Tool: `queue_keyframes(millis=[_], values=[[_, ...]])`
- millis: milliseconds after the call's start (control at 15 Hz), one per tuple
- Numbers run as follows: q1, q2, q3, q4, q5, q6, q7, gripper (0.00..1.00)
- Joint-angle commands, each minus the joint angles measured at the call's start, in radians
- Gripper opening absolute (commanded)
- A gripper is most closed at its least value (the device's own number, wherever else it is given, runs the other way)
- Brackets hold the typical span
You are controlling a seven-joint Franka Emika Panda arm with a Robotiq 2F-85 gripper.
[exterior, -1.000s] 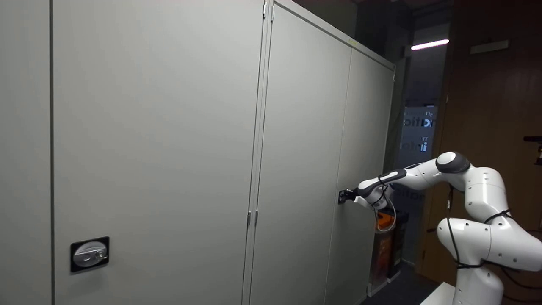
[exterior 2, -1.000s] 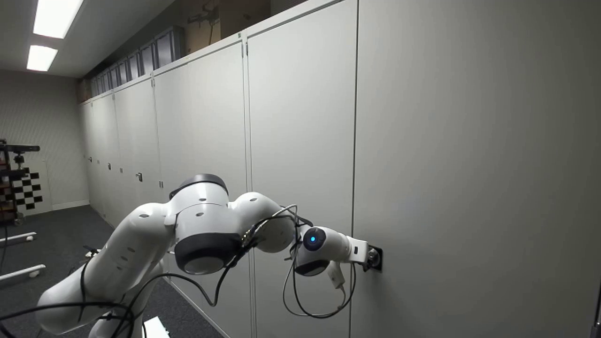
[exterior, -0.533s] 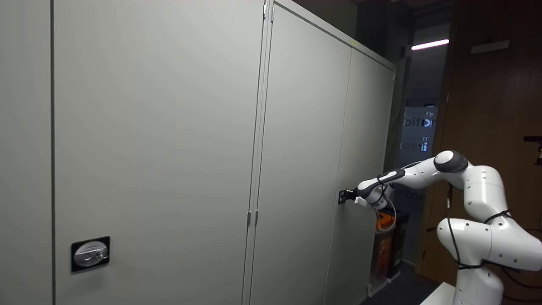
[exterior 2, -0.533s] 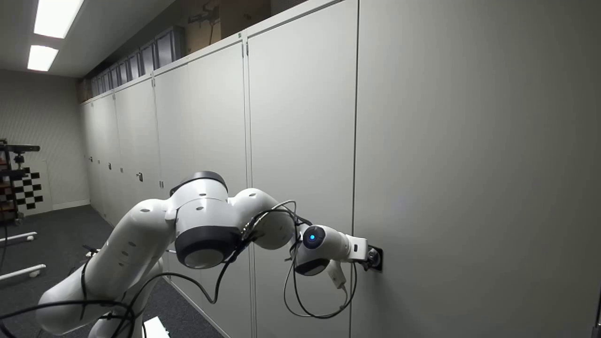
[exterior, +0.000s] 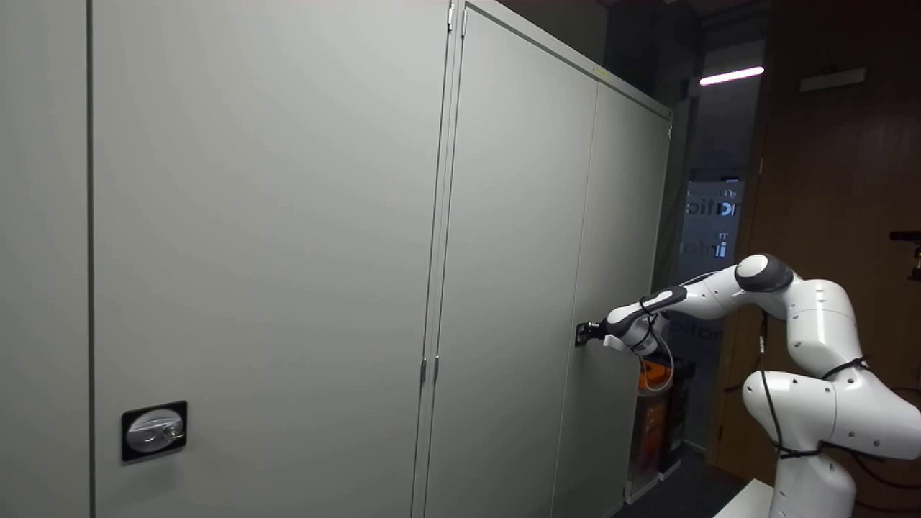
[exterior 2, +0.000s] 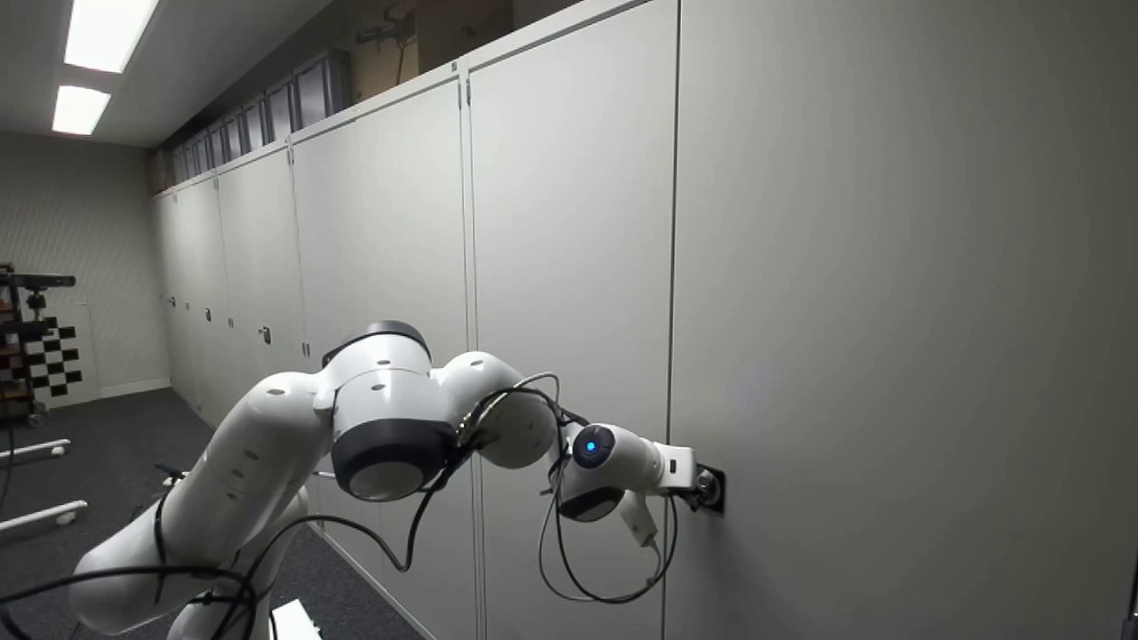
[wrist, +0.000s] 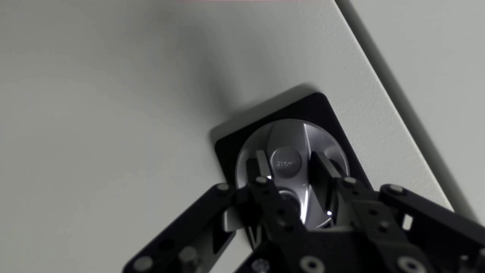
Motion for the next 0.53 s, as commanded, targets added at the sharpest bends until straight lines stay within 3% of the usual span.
queue_keyframes(millis=[0, 467], values=[[0.037, 0.008, -0.088, 0.093, 0.001, 0.015, -0.015, 0.08], [0.053, 0.018, -0.11, 0.096, -0.012, 0.014, -0.036, 0.08]])
